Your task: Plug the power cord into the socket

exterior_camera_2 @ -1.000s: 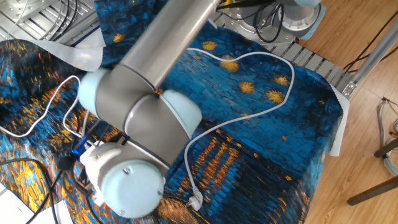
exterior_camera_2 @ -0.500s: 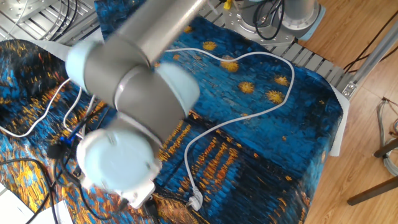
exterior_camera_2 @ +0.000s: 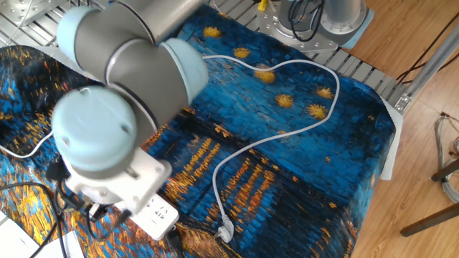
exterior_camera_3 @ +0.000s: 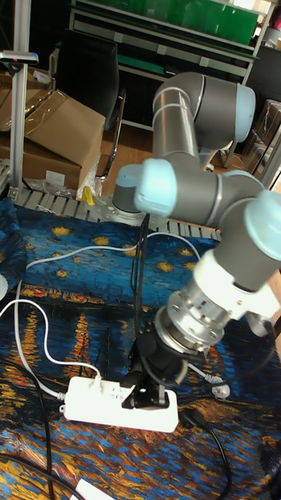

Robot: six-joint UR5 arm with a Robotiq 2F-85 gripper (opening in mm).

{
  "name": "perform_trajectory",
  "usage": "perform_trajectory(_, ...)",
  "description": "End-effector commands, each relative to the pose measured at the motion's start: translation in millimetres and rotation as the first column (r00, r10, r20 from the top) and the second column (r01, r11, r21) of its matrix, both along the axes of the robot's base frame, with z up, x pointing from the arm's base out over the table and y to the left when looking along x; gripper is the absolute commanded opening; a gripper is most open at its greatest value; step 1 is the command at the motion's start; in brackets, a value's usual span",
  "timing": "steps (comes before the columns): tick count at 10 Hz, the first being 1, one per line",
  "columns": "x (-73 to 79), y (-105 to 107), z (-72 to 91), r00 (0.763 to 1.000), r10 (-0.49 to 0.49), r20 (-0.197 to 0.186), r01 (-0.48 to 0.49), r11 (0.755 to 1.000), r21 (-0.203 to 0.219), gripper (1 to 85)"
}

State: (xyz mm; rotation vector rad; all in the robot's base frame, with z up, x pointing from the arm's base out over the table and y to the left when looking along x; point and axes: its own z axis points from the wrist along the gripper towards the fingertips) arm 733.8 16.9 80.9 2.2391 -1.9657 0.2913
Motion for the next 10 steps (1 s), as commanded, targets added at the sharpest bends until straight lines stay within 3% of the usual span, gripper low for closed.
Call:
perform_trajectory(1, -12.3, -11.4, -7.9, 0.999, -0.032, 0.027, 0.03, 0.996, 0.088, 36.0)
perform_trajectory(4, -25.1, -19.5, -15.3, 1.0, -0.023, 0.008, 0.022, 0.993, 0.115, 36.0)
perform_trajectory(7, -28.1, -38.6, -9.2, 1.0, -0.011, 0.005, 0.01, 0.994, 0.111, 33.7)
perform_trajectory(9, -32.0, -41.7, -13.6, 1.0, -0.028, 0.005, 0.027, 0.99, 0.138, 33.3)
perform_trajectory(10, -33.7, -37.3, -20.1, 0.998, -0.057, 0.007, 0.055, 0.982, 0.178, 32.0)
